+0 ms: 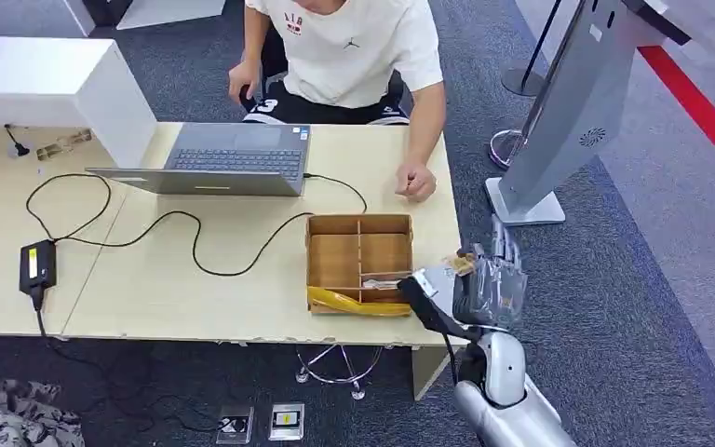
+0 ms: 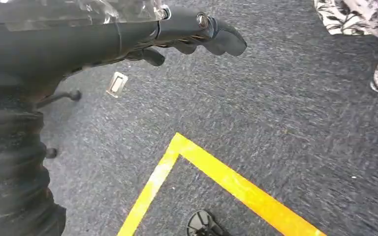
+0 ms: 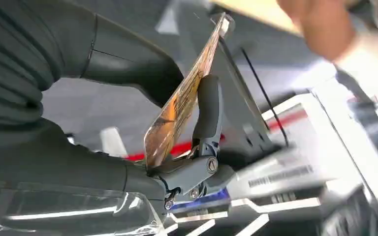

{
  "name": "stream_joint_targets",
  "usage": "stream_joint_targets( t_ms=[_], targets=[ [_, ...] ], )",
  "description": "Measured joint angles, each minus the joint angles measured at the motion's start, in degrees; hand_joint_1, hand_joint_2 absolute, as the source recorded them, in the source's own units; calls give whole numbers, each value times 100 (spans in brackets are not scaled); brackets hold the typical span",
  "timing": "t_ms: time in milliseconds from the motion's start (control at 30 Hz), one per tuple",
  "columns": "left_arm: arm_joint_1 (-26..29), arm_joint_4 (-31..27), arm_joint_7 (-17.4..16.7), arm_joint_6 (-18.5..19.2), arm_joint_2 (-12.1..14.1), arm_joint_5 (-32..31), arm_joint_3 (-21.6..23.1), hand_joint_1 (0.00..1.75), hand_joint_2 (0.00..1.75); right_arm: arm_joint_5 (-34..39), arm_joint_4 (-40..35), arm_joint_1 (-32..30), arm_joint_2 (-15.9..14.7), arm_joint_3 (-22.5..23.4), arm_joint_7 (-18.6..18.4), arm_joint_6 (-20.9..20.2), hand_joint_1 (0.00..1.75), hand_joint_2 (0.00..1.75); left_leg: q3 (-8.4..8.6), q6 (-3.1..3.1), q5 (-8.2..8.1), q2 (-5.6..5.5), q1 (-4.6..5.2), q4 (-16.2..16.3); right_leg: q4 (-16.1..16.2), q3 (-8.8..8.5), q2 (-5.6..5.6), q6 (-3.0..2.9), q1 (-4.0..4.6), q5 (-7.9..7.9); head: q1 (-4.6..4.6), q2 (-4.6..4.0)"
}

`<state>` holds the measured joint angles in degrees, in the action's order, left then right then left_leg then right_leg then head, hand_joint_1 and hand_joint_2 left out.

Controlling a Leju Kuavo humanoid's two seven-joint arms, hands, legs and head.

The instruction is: Pass the card to the sensor for recognition and then transmit it.

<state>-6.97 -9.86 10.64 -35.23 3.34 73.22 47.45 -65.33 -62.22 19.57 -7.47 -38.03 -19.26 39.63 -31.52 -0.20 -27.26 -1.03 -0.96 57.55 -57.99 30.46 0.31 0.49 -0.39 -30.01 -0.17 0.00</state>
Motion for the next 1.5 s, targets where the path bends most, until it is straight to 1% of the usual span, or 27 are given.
stream_joint_targets(
  t_ms=[100,133,233,300,333,400,500,533,567,600,667,767,867,933,1100,1233,1367,1400,1433,1500],
  targets=[
    [22,-11,22,0,0,-7,-53,0,175,-236,-833,143,-35,271,112,2,175,175,0,0,1,0,0,0,0,0,0,0,0,0,2,0],
    [29,-11,26,2,0,-11,-55,0,175,-256,-1084,206,-46,333,90,2,175,175,0,-1,1,0,0,0,0,1,1,0,0,0,-2,-2],
    [29,-13,46,11,-2,-26,-57,0,175,-247,-1772,517,-171,396,-129,-24,175,175,-1,2,6,1,2,0,0,1,8,2,-2,3,0,-2],
    [33,-15,70,22,-2,-65,-57,0,175,-215,-2219,792,-251,392,-216,-161,175,175,-2,0,6,3,3,0,0,2,8,0,-3,7,4,-2],
    [33,-15,70,33,-2,-96,-57,0,175,-180,-2398,937,-256,385,-214,-320,175,175,-4,0,7,6,3,-1,-1,3,10,1,-3,10,0,-2],
    [28,-20,77,50,-4,-190,-57,0,175,89,-2602,1285,-247,318,-197,-867,175,175,-3,0,7,10,2,-1,-1,3,13,1,-2,11,2,-2],
    [17,-44,116,74,-15,-282,-52,0,175,473,-2589,1866,-147,68,-199,-1607,175,175,-11,1,13,11,0,-3,-2,4,13,1,0,13,9,-2],
    [17,-59,149,87,-17,-310,-52,0,175,588,-2523,2063,-72,-22,-199,-1857,175,175,-13,-1,15,10,0,-3,-2,9,12,0,0,13,-4,0],
    [16,-70,188,101,-20,-326,-52,0,175,664,-2392,2259,18,-125,-199,-2073,175,175,-16,-1,16,10,-1,-3,-4,10,12,-2,2,15,4,0],
    [14,-81,219,105,-24,-332,-52,0,175,684,-2206,2440,112,-227,-199,-2199,175,175,-16,-3,17,9,-4,-3,-4,10,11,-2,5,15,-2,-2],
    [6,-105,278,135,-35,-341,-52,0,175,682,-1696,2766,327,-441,-199,-2365,175,175,-20,-6,21,-2,-6,-3,-4,10,5,-2,6,15,0,0],
    [-4,-127,326,146,-61,-297,-53,0,175,614,-809,3127,660,-715,-300,-2586,175,175,-24,-5,22,-11,-6,-3,-4,11,-5,-2,7,15,-2,0],
    [-10,-149,326,114,-109,-171,-55,0,175,533,221,3350,1014,-948,-356,-2564,175,175,-26,-5,22,-17,-5,-3,-4,13,-15,-2,6,15,4,-2],
    [-11,-157,326,94,-131,-63,-57,0,175,540,693,3402,1180,-1035,-415,-2555,175,175,-30,-4,22,-23,-5,-2,-3,15,-20,-2,6,15,7,-2],
    [-10,-160,247,52,-197,166,-109,0,175,378,1656,3566,1480,-1230,-610,-2649,175,175,-37,-4,22,-19,-4,-1,-1,24,-18,-2,4,15,2,-2],
    [3,-162,173,46,-227,223,-199,0,175,286,2147,3611,1637,-1350,-693,-2649,175,175,-39,-4,22,-20,-4,-1,0,28,-19,-2,4,15,2,-2],
    [4,-162,144,46,-227,238,-230,0,175,188,2486,3662,1740,-1418,-787,-2627,175,175,-38,-4,22,-16,-4,-1,0,30,-18,-2,5,15,2,-2],
    [4,-162,144,46,-227,238,-236,0,175,183,2550,3674,1749,-1442,-793,-2625,42,175,-39,-4,22,-16,-5,-1,0,30,-18,-2,5,15,2,-2],
    [6,-162,144,46,-227,240,-238,0,175,175,2613,3685,1764,-1457,-800,-2623,0,175,-39,-4,22,-16,-5,-1,-1,31,-18,-2,5,15,2,-2],
    [10,-162,144,46,-227,240,-240,0,175,144,2720,3697,1790,-1486,-850,-2558,0,175,-38,-4,22,-15,-5,-1,-1,32,-17,-2,5,15,2,-2]
  ],
)
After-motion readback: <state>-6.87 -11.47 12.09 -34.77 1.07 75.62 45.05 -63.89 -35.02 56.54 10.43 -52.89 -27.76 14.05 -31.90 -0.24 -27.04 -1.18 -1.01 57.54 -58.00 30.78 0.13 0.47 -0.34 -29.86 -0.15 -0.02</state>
